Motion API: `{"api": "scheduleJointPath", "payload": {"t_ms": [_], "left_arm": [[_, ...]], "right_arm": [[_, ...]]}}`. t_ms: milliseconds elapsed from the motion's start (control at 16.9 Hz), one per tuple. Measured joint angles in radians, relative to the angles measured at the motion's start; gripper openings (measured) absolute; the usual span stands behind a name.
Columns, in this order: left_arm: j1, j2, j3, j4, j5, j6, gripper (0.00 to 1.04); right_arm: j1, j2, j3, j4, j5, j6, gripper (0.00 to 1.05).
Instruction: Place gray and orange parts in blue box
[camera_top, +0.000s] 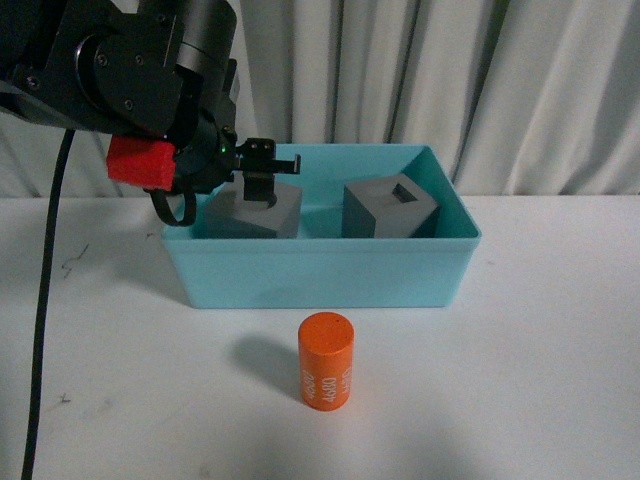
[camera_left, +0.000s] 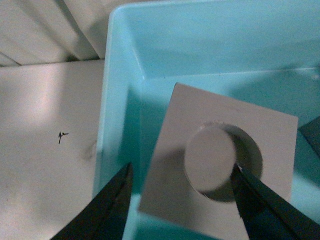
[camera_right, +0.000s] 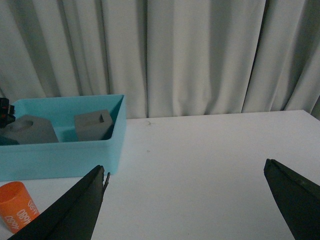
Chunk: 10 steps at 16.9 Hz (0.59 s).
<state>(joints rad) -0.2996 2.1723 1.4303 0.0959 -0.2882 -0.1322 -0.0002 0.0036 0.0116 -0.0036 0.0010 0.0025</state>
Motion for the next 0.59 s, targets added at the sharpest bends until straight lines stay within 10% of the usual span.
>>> {"api": "scheduleJointPath", "payload": {"t_ms": [237, 592], "left_arm": [[-0.019, -0.193, -0.129, 0.003, 0.068, -0.084, 1.00], [-0.007, -0.980, -0.713, -0.155, 0.180, -0.208, 0.98]], "right_arm": [[0.000, 0.000, 0.000, 0.000, 0.000, 0.000, 0.98], [0.000, 0.000, 0.000, 0.000, 0.000, 0.000, 0.98]]}}
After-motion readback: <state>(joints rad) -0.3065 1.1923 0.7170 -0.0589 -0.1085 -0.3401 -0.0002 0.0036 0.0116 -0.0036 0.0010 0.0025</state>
